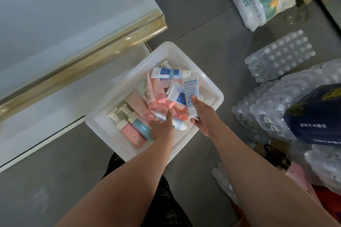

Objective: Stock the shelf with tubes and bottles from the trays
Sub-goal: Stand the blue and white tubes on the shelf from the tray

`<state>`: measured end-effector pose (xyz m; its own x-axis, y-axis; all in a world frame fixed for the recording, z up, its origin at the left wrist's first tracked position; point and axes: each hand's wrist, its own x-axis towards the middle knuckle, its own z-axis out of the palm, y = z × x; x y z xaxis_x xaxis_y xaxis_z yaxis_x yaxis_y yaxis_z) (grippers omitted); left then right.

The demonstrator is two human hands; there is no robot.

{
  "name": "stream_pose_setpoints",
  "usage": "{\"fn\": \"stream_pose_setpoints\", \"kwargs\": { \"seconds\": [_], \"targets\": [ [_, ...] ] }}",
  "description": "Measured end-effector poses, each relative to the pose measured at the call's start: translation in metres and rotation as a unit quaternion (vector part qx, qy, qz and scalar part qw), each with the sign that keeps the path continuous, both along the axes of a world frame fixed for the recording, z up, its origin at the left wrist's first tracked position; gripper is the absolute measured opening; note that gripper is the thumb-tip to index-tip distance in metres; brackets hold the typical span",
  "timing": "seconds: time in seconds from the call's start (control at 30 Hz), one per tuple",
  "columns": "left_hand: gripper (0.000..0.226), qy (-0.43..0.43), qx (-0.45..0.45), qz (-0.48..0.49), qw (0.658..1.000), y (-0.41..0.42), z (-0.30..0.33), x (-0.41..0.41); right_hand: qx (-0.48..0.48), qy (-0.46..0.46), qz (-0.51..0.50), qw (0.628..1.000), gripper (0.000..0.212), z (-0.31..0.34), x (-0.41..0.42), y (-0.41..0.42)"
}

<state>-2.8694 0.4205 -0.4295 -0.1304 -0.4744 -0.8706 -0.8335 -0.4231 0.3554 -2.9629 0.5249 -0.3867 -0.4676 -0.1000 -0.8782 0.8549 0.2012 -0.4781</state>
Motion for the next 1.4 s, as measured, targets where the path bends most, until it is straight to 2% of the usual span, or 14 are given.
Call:
{"fn": "stream_pose_setpoints", "kwargs": {
  "seconds": [0.13, 0.2, 0.33, 0.4, 0.5, 0.57, 0.63, 0.77, 0.8, 0.87, 0.97, 1.1, 1.27, 1.4],
  "targets": [
    [0.115, -0.063, 0.035, -0.047, 0.996, 0.005, -0.003, -0.011, 0.011, -0.003, -0.004, 1.000, 0.043, -0.009, 0.004, 0.011],
    [0.118, -0.082, 0.029, -0.042, 0.995, 0.005, -0.017, -0.015, 0.009, -0.003, -0.003, 1.000, 0.043, -0.012, 0.006, 0.016],
    [0.105, -0.094, 0.047, -0.016, 0.994, 0.003, -0.037, -0.017, 0.004, -0.006, -0.001, 1.000, 0.047, -0.013, 0.011, 0.019],
    [0.096, -0.079, 0.061, 0.008, 0.995, 0.003, -0.026, -0.017, 0.004, -0.008, -0.001, 1.000, 0.045, -0.010, 0.014, 0.019],
    [0.078, -0.037, 0.079, 0.057, 0.995, 0.001, -0.009, -0.011, -0.001, -0.012, -0.007, 1.000, 0.041, 0.002, 0.018, 0.016],
    [0.072, -0.019, 0.086, 0.039, 0.995, -0.003, 0.006, -0.005, -0.003, -0.012, -0.013, 1.000, 0.039, 0.012, 0.021, 0.013],
    [0.059, 0.034, 0.097, 0.047, 0.994, -0.009, 0.022, -0.003, -0.004, -0.009, -0.018, 1.000, 0.040, 0.024, 0.022, 0.010],
    [0.034, 0.048, 0.139, 0.052, 0.988, -0.025, 0.069, -0.002, -0.027, 0.011, -0.027, 0.999, 0.042, 0.058, 0.023, 0.004],
    [0.034, 0.064, 0.165, 0.084, 0.981, -0.032, 0.087, -0.001, -0.037, 0.019, -0.029, 0.999, 0.040, 0.069, 0.023, 0.002],
    [0.038, 0.120, 0.198, 0.086, 0.969, -0.043, 0.115, 0.000, -0.064, 0.036, -0.036, 0.997, 0.033, 0.093, 0.021, -0.005],
    [0.046, 0.210, 0.187, 0.090, 0.955, -0.061, 0.154, -0.005, -0.104, 0.068, -0.051, 0.991, 0.023, 0.129, 0.016, -0.020],
    [0.027, 0.309, 0.176, 0.102, 0.929, -0.095, 0.212, -0.015, -0.152, 0.128, -0.021, 0.980, 0.027, 0.168, 0.005, -0.046],
    [0.027, 0.429, 0.109, 0.062, 0.895, -0.143, 0.274, -0.013, -0.219, 0.195, 0.019, 0.956, 0.027, 0.218, -0.003, -0.094],
    [0.042, 0.465, 0.052, 0.056, 0.882, -0.175, 0.329, 0.008, -0.294, 0.242, 0.049, 0.923, 0.033, 0.266, 0.004, -0.135]
  ]
}}
